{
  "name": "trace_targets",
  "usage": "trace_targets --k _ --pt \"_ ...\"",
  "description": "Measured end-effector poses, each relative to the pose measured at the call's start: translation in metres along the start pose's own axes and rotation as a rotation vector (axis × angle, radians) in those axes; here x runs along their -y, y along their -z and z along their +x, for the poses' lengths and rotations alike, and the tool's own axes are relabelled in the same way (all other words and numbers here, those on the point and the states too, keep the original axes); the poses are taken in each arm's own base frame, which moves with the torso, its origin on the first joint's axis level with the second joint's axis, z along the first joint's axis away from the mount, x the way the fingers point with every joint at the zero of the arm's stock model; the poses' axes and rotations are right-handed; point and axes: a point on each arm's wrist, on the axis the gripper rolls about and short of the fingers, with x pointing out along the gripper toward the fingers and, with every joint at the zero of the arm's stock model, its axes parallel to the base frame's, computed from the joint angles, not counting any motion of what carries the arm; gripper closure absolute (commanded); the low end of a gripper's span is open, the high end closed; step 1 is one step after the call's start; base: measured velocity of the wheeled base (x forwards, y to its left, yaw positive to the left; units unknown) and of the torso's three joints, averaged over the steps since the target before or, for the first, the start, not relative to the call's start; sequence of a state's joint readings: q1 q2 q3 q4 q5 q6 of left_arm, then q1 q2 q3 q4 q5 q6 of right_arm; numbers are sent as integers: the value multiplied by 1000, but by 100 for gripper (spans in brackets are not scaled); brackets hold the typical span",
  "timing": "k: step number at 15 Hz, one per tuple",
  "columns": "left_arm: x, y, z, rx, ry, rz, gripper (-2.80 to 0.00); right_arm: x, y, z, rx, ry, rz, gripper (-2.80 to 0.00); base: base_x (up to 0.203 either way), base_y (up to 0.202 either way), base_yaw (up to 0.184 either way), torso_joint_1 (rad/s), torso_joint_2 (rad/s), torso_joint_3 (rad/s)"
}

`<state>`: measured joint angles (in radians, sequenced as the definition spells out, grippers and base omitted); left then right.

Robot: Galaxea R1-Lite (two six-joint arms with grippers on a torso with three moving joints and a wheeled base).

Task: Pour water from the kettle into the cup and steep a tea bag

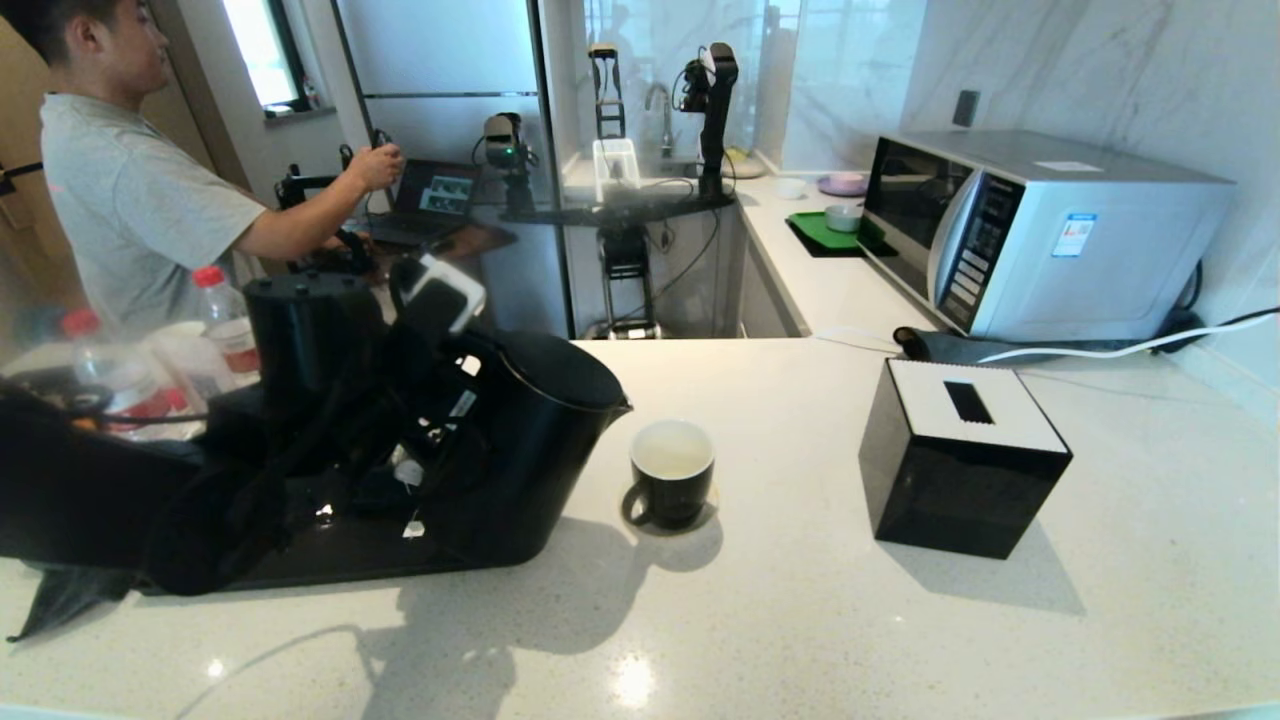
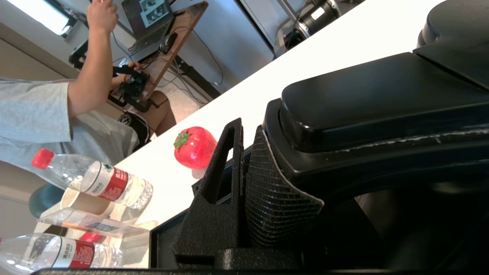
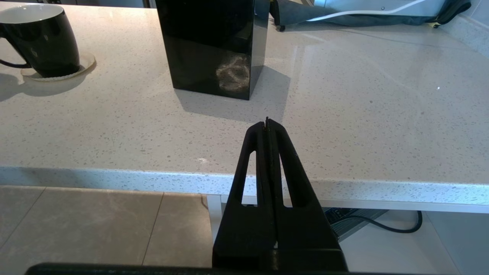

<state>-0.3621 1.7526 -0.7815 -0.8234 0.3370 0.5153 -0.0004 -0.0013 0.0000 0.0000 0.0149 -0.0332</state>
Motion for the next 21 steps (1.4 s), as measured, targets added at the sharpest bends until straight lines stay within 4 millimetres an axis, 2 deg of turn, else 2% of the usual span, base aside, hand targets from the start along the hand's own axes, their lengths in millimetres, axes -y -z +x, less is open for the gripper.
trace_targets --k 13,21 --pt "2 -14 8 45 -5 51 0 0 0 0 0 0 1 0 0 0 0 0 0 0" --pt "7 -16 9 52 7 72 0 0 0 0 0 0 0 0 0 0 0 0 0 0"
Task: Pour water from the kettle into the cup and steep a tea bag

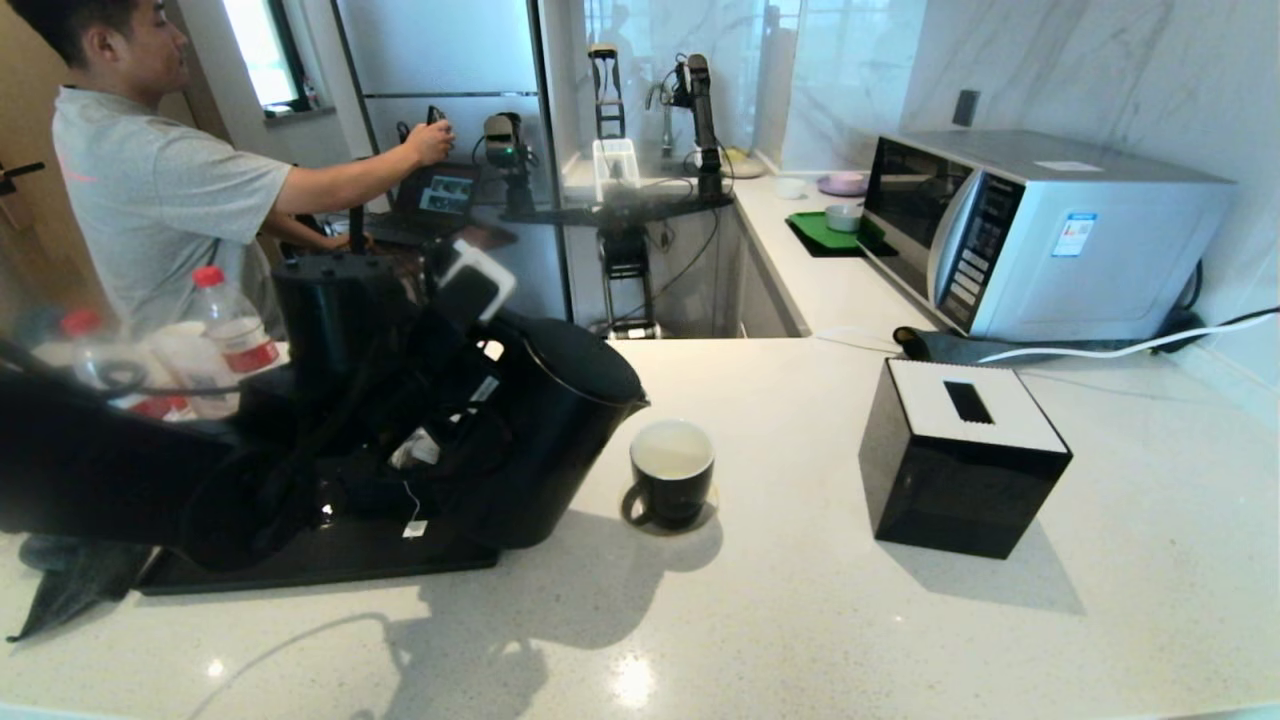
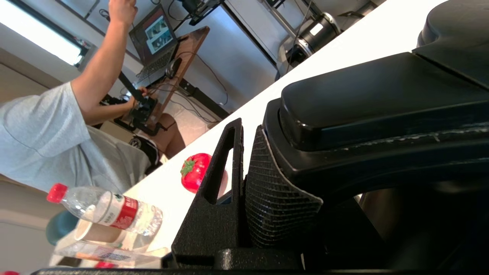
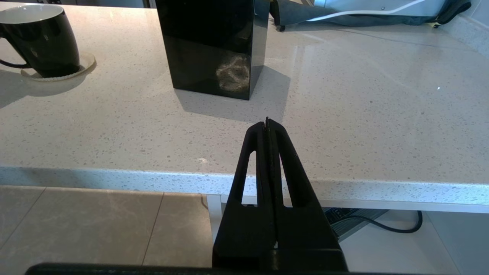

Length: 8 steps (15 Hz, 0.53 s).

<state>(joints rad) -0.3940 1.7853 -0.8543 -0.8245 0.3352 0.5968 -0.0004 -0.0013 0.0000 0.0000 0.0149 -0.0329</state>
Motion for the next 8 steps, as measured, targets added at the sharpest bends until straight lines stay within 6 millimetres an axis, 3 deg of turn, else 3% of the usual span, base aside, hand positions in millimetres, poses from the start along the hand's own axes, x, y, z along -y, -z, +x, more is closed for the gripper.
trace_targets --k 8 --pt "1 0 2 1 0 24 0 0 0 0 0 0 0 0 0 0 0 0 0 0"
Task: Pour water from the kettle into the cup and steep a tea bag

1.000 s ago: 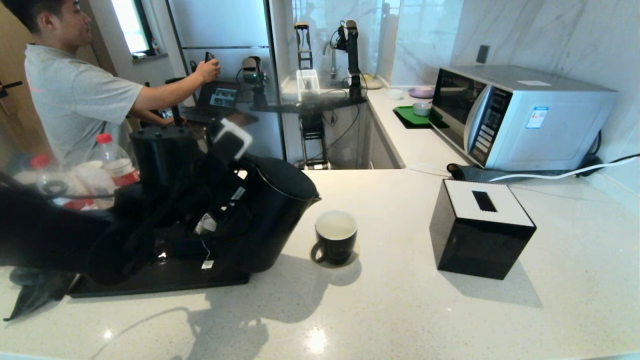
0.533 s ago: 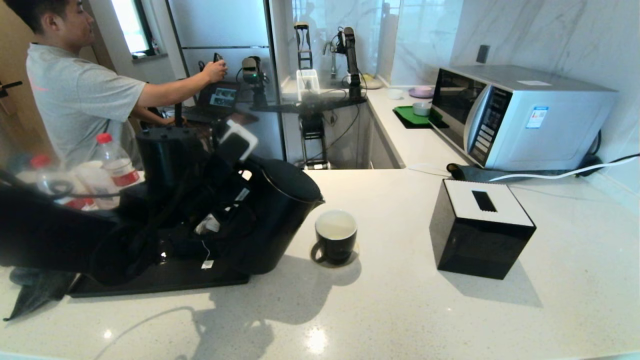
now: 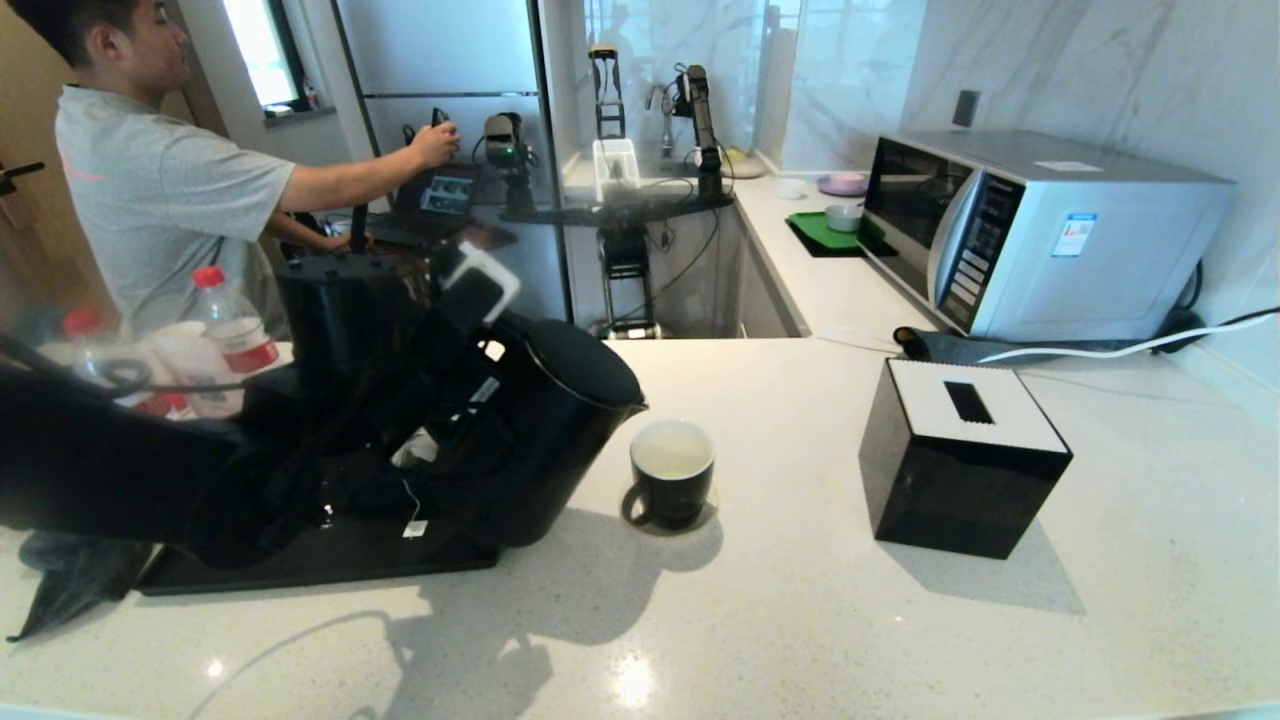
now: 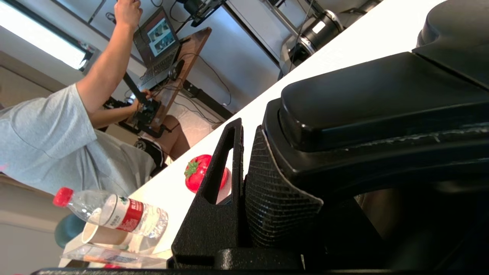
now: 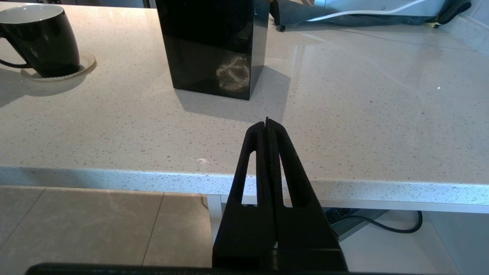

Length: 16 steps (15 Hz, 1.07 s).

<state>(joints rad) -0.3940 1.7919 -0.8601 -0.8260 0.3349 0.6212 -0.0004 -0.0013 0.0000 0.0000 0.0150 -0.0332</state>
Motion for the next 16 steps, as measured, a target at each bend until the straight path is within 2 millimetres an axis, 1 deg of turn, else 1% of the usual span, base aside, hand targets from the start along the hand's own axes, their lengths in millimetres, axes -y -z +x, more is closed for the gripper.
trace_targets --k 10,13,16 --pt "3 0 2 -3 6 7 0 0 0 0 0 0 0 0 0 0 0 0 0 0" --pt "3 0 3 -3 7 33 0 0 0 0 0 0 0 0 0 0 0 0 0 0" --pt "7 0 3 -2 17 38 0 0 0 0 0 0 0 0 0 0 0 0 0 0"
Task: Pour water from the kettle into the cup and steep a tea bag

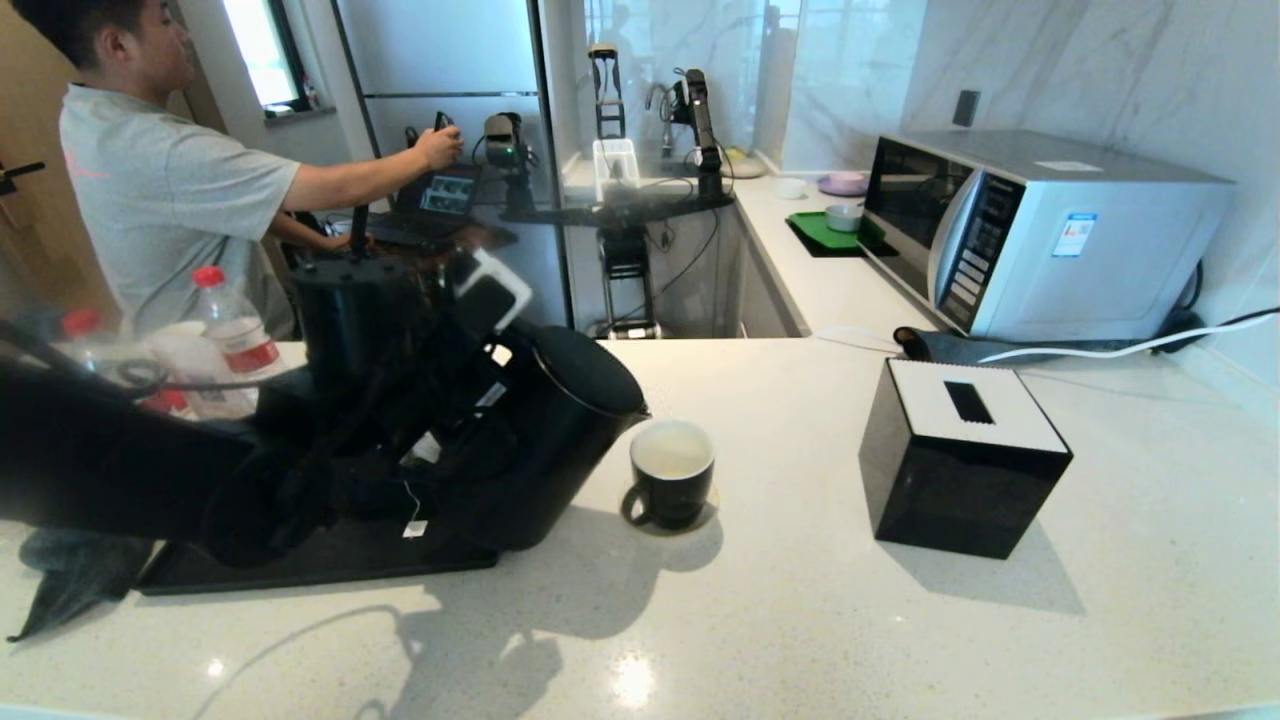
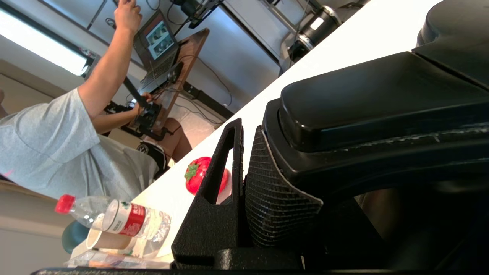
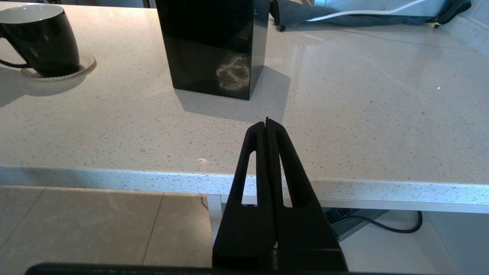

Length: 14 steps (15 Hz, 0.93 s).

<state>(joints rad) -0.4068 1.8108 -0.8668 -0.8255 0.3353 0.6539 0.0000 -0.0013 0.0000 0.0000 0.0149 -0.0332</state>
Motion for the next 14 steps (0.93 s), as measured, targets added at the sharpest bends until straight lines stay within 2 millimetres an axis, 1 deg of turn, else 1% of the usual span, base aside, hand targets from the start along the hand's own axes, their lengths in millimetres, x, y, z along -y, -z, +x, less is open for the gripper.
trace_targets --k 8,14 --pt "11 -3 4 5 28 46 0 0 0 0 0 0 0 0 0 0 0 0 0 0" --pt "14 -5 9 11 29 73 0 0 0 0 0 1 0 0 0 0 0 0 0 0"
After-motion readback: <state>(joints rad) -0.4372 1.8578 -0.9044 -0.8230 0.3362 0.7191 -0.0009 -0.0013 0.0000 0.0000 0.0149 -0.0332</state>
